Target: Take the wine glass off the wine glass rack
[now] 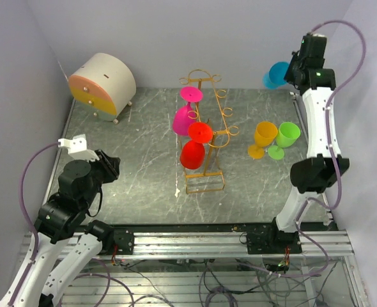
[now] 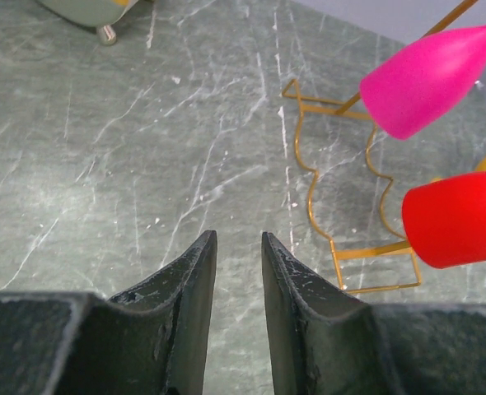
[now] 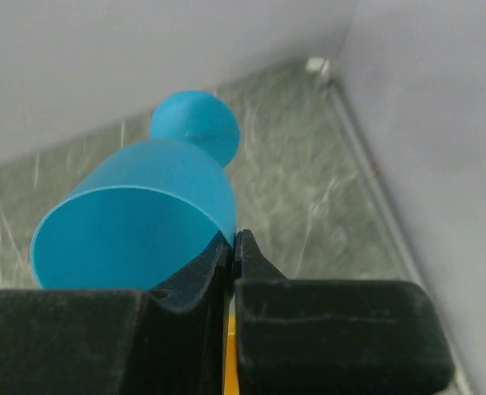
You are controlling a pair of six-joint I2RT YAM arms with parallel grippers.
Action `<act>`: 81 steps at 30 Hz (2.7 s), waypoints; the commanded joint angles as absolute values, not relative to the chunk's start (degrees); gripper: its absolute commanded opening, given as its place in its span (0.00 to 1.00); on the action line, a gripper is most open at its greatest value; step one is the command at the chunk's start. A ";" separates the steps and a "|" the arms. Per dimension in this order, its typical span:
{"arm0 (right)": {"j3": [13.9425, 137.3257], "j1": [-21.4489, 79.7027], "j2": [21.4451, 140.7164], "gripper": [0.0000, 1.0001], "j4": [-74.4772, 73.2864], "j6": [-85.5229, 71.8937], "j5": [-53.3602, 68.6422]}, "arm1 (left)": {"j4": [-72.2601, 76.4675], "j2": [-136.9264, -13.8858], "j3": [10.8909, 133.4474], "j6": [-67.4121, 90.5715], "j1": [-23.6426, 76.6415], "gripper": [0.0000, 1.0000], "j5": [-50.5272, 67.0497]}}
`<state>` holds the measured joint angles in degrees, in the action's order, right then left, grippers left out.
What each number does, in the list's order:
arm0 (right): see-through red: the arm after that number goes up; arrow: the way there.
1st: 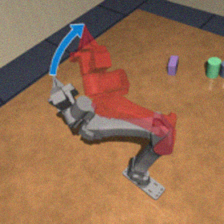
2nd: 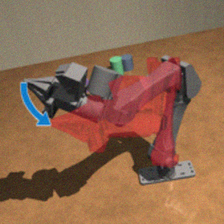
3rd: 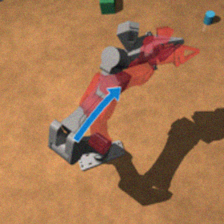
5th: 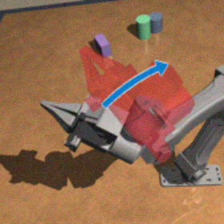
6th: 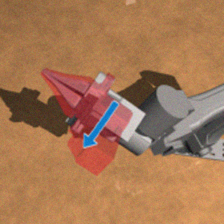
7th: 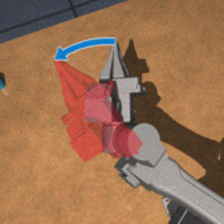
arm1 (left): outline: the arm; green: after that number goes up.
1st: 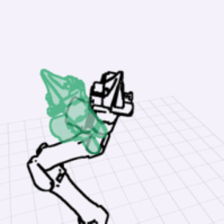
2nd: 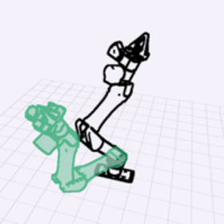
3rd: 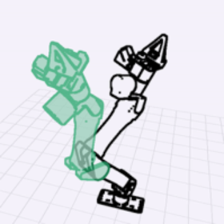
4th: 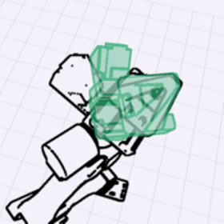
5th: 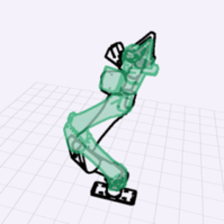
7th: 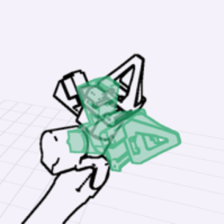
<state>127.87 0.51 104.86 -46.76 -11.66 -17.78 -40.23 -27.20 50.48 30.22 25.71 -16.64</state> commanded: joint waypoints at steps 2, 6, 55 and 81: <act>126.47 -2.95 110.94 0.00 -55.35 -17.55 -1.03 | -38.93 -26.16 49.14 28.87 25.83 0.39 -19.05; 123.95 -4.15 113.82 0.00 -55.96 -17.16 -0.47 | -39.33 -27.78 49.06 28.70 25.84 0.38 -19.52; 124.82 -0.02 106.14 0.34 -53.45 -20.12 10.20 | -40.16 -28.27 49.10 29.36 25.81 0.39 -20.28; 127.42 20.00 106.76 0.46 -43.44 -31.02 35.15 | -41.28 -28.71 49.19 30.50 25.79 0.38 -22.68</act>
<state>127.48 19.11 106.10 -42.87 -29.61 35.77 -41.34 -28.51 48.88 30.02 25.71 -20.84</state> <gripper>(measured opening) 0.459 0.386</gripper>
